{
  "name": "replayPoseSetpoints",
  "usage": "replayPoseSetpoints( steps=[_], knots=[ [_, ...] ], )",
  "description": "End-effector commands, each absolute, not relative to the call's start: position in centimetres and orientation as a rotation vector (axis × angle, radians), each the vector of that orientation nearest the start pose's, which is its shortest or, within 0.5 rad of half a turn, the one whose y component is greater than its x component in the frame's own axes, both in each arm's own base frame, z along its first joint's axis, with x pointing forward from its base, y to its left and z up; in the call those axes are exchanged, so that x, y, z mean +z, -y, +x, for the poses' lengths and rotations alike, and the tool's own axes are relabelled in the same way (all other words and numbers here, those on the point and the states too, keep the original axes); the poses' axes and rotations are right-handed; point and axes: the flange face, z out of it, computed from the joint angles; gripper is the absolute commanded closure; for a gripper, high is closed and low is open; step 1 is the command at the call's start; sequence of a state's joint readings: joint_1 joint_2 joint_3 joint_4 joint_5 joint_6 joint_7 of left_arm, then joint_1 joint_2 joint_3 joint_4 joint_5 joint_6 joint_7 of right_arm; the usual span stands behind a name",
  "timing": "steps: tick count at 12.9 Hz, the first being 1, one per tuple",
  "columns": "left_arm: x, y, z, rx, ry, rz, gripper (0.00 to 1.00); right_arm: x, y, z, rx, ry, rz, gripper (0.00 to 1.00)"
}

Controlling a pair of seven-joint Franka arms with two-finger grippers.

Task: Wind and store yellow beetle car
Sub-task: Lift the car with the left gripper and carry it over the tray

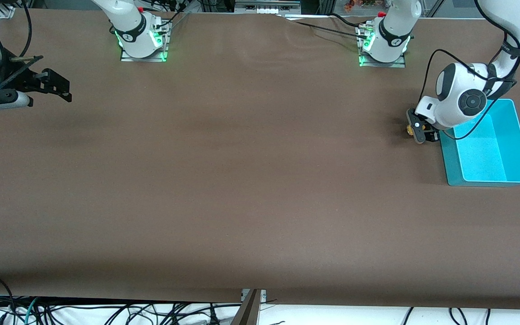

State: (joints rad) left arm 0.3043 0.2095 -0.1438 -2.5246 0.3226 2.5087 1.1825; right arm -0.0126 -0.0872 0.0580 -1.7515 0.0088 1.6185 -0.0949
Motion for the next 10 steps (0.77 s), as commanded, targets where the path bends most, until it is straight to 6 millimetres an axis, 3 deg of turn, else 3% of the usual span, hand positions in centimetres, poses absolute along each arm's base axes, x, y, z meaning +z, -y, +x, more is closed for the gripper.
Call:
replayPoseSetpoints(
  steps=[1,4,5,7,9,10],
  knots=[
    [21.9,-3.2,47.4,0.403,-1.97,-2.416,0.79,59.6,-2.7,52.8,0.083,0.21,-3.11,0.0],
    [28.6,0.5,52.3,0.547,-1.985,-2.455,0.78,59.6,-2.9,52.8,0.085,0.213,-3.11,0.0],
    [30.3,0.7,53.7,0.6,-1.986,-2.463,0.78,59.6,-2.9,52.8,0.086,0.213,-3.111,0.0],
    [32.6,-0.5,55.5,0.678,-1.979,-2.475,0.77,59.4,-2.9,52.8,0.09,0.213,-3.111,0.0],
    [34.6,-2.5,56.0,0.718,-2.037,-2.447,0.77,59.4,-2.9,52.8,0.095,0.215,-3.111,0.0],
    [34.9,-5.5,55.9,0.73,-2.043,-2.443,0.77,59.4,-2.9,52.8,0.095,0.21,-3.111,0.0]
  ],
)
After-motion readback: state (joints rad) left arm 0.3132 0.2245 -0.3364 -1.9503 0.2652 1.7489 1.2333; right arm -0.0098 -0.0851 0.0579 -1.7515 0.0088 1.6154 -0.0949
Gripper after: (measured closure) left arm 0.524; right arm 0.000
